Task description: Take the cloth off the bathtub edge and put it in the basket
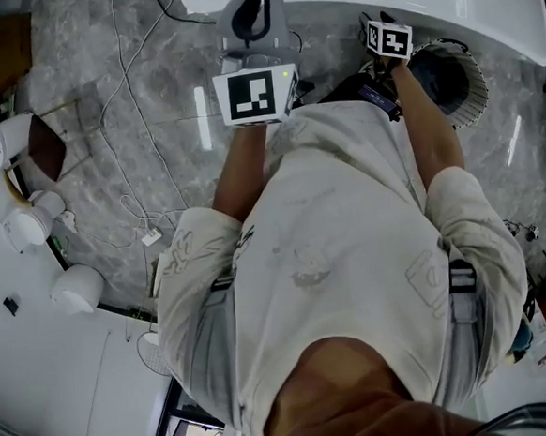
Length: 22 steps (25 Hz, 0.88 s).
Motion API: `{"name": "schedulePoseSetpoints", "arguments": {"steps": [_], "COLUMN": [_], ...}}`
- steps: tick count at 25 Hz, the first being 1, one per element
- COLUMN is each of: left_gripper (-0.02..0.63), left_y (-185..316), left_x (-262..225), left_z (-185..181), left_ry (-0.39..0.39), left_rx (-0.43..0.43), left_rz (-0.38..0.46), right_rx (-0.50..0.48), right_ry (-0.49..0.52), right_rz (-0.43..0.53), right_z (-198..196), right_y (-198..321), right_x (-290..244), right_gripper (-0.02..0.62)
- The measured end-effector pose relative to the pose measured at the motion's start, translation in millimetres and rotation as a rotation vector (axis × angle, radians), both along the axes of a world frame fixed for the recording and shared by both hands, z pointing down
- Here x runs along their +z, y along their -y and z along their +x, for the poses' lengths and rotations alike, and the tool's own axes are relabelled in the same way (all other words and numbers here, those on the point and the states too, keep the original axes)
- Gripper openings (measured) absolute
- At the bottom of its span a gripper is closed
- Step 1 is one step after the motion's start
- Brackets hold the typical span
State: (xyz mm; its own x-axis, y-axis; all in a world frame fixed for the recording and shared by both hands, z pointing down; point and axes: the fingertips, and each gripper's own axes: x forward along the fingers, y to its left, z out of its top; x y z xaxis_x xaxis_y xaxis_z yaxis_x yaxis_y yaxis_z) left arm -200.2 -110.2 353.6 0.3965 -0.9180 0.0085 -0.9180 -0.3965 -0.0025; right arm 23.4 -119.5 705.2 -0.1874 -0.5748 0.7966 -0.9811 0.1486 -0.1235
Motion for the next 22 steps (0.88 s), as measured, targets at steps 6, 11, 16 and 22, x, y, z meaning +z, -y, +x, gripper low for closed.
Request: {"name": "schedulePoseSetpoints", "arguments": {"steps": [6, 11, 16, 22], "left_gripper": [0.000, 0.000, 0.000, 0.000], "left_y": [4.1, 6.3, 6.6, 7.7], "left_x": [-4.5, -18.9, -31.3, -55.2], "left_z": [-1.6, -11.6, -18.4, -26.1], "left_ry": [0.027, 0.008, -0.015, -0.027], "left_rx": [-0.003, -0.011, -0.035, -0.053], "left_rz": [0.023, 0.039, 0.044, 0.092], "right_rx": [-0.006, -0.027, -0.099, -0.086], "right_ry": [0.059, 0.052, 0.046, 0.055], "right_rz": [0.243, 0.481, 0.704, 0.938], "right_z": [-8.0, -21.2, -46.3, -60.5], "right_y": [40.2, 52.6, 51.2, 32.0], "right_x": [-77.3, -174.8, -280.1, -384.3], "right_gripper": [0.219, 0.219, 0.219, 0.218]}}
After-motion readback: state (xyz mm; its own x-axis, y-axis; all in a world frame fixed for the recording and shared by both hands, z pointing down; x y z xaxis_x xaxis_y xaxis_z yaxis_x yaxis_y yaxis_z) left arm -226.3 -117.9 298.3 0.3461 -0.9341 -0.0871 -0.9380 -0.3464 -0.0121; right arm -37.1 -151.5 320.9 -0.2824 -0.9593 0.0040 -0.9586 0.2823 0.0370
